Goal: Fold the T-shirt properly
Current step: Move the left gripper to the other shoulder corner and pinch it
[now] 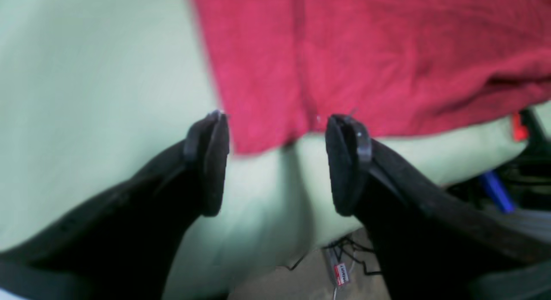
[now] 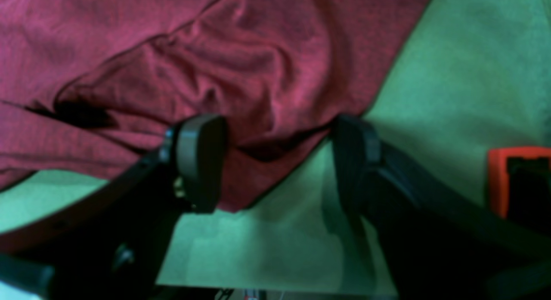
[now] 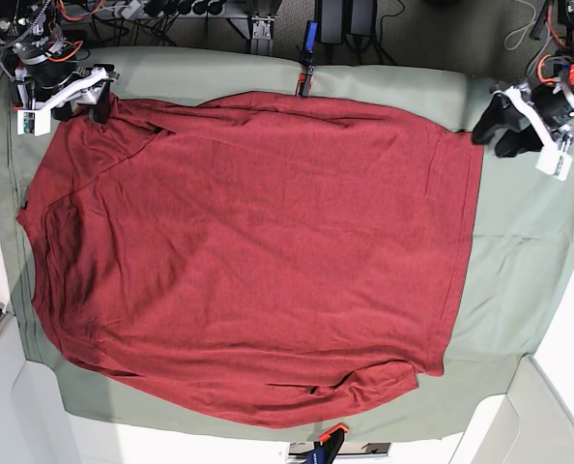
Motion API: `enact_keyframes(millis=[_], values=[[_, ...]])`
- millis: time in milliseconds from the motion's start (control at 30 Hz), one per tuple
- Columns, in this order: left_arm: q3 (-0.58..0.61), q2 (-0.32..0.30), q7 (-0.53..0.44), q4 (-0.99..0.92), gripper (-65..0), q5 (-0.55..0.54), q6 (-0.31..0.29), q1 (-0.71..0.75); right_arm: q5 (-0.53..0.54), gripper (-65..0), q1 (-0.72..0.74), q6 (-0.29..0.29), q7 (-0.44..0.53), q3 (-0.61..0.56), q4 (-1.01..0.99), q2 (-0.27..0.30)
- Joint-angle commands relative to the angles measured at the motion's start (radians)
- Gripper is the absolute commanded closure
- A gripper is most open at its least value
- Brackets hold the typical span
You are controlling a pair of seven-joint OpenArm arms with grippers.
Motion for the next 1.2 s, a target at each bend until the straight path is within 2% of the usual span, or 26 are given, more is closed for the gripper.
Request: enact_keyframes(millis=[0,233,400,633,767,933,1100,1167], values=[[0.012,-0.016,-0.021,0.013,-38.7,-0.013,-0.009,-0.015,-0.003,-39.6,-0.007,-0.003,0.008,0.005,0.013,0.008],[0.116,-0.002,-0.021,0.013,-38.7,0.063,-0.009,-0.097,-0.017,-39.6,-0.020,-0.003,0.011,0.005,0.013,0.008],[0.123,-0.003,-0.017,0.013,-38.7,0.116,-0.009,-0.093,-0.017,-39.6,-0.020,-0.003,0.011,0.005,0.013,0.008],[0.127,-0.003,-0.021,0.013,-38.6,0.113,-0.009,-0.093,-0.017,-39.6,-0.020,-0.003,0.012,0.005,0.013,0.008],[0.154,-0.003,-0.023,0.013,-38.6,0.146,-0.009,-0.093,-0.017,-39.6,-0.019,-0.003,0.018,0.005,0.013,0.008],[0.226,-0.003,-0.064,0.013,-38.6,0.222,-0.009,-0.093,-0.017,-39.6,-0.020,-0.003,0.020,0.005,0.013,0.008],[0.234,-0.003,-0.091,0.013,-38.4,0.267,-0.009,-0.094,-0.017,-39.6,-0.020,-0.003,0.020,0.005,0.013,0.008],[0.234,-0.003,-0.102,0.013,-35.2,0.279,-0.002,-0.094,-0.017,-39.6,-0.020,-0.003,0.023,0.005,0.013,0.008]])
